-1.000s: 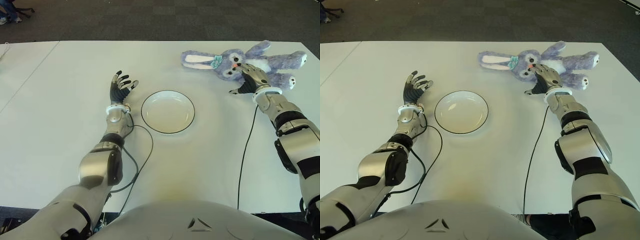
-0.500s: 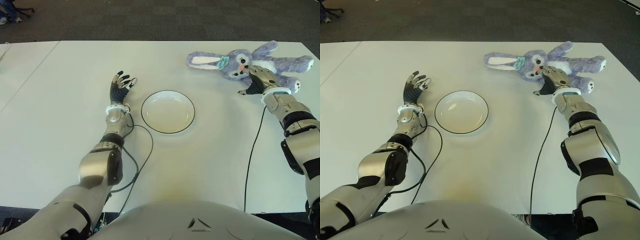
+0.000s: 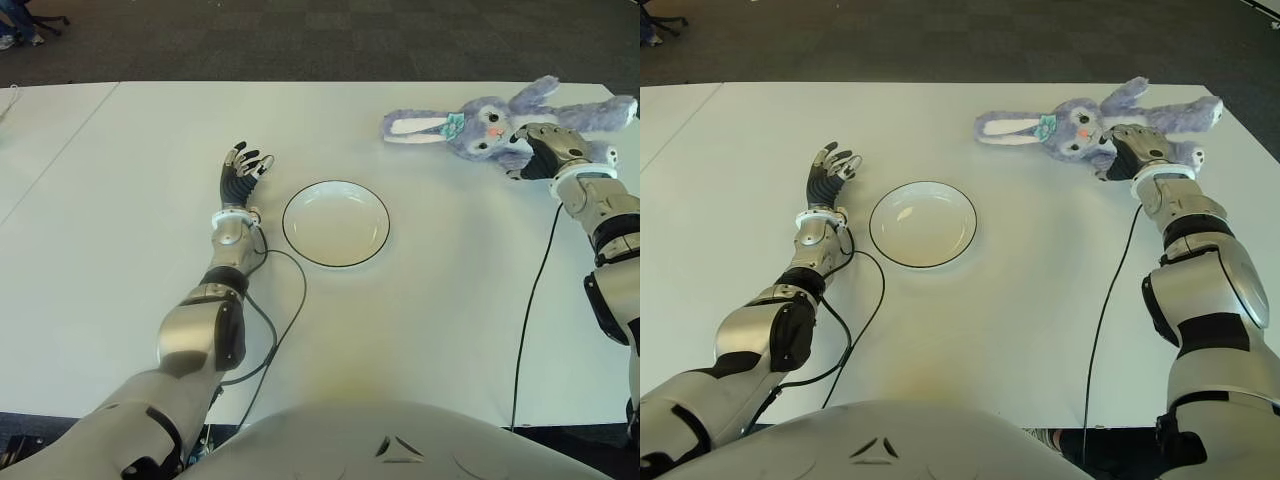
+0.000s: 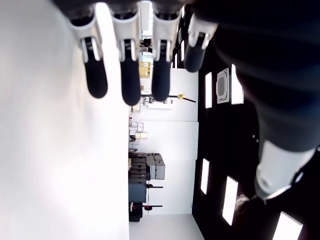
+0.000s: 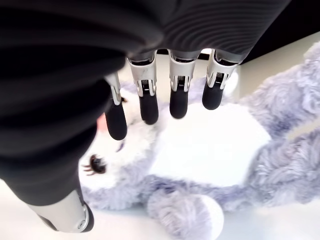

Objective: Put the doll into the plate.

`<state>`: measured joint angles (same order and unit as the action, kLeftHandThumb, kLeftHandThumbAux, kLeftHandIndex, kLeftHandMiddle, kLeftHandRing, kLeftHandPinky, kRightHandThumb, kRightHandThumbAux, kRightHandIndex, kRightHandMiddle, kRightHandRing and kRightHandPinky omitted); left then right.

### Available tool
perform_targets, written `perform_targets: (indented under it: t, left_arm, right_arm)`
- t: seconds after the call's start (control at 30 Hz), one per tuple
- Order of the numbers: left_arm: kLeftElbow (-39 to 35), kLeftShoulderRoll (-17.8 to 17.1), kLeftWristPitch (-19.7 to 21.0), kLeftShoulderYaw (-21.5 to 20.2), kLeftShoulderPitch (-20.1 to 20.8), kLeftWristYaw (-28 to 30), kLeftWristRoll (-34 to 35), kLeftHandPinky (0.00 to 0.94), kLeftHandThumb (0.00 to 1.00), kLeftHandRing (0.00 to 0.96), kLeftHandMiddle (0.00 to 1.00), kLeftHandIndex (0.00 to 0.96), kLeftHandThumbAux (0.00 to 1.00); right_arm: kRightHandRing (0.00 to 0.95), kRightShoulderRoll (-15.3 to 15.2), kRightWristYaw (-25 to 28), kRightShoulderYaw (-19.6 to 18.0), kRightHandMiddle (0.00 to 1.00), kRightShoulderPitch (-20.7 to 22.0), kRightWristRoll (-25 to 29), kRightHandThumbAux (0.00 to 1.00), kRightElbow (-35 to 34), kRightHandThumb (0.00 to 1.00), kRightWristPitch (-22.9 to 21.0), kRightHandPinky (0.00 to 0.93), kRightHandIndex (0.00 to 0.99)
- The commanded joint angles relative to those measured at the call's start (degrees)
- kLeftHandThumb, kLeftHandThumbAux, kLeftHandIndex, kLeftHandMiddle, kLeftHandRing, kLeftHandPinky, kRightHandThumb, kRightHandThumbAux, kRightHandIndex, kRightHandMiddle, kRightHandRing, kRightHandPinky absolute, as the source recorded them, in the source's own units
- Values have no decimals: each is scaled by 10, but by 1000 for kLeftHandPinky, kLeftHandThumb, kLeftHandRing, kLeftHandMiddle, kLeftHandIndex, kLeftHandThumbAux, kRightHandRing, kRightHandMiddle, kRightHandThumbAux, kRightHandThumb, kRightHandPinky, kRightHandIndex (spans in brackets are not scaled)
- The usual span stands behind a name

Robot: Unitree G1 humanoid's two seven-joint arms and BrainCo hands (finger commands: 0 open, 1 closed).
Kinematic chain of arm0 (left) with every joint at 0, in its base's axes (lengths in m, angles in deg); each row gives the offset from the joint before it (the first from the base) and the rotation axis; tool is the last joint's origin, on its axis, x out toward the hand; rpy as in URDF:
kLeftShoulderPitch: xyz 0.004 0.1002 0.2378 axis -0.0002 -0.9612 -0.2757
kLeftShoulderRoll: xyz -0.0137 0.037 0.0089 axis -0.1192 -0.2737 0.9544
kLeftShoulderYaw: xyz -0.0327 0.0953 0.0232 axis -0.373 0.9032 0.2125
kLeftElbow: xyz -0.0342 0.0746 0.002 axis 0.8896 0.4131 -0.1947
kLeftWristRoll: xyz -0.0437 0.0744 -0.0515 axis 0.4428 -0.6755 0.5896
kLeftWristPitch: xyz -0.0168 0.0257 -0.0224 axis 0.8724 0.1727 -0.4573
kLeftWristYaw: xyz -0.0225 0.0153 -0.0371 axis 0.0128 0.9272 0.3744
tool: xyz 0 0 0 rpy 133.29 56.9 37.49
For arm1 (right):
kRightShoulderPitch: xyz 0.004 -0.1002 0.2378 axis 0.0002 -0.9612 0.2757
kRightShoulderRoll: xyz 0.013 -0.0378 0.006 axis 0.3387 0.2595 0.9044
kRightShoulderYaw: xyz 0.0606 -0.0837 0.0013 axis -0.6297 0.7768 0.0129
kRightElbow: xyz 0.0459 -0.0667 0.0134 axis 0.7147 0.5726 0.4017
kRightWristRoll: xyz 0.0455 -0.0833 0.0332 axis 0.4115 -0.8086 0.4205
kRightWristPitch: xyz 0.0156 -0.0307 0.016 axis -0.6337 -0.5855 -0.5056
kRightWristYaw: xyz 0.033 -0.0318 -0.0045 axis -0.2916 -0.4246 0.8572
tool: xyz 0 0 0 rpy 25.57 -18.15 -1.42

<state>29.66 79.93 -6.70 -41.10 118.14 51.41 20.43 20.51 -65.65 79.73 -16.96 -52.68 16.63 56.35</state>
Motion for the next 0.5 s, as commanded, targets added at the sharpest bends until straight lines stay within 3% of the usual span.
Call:
perform_targets:
  t: [0.03,0.23,0.3,0.4,0.5]
  left_arm:
    - [77,30,77,5,-104,-8,-8,288,0,288,266,155,638]
    - [77,30,74,7,-106,-14,-11,285,0,283,267,171,641]
    - [77,30,71,5,-107,-11,-10,302,0,289,269,176,645]
    - [76,31,68,2,-108,-8,-6,304,0,291,269,175,647]
    - [76,31,69,-4,-108,-4,-1,298,0,293,269,173,646]
  right_arm:
    - [95,4,3,1,143,17,-5,745,4,239,-11,45,207]
    - [101,71,30,-40,136,-3,51,738,-7,221,4,94,167]
    - [111,103,35,-52,137,-32,74,742,-24,225,48,119,163]
    - [116,127,51,-61,137,-61,99,741,-46,232,94,125,160]
    - [113,160,84,-39,127,-158,124,738,-153,228,180,115,148]
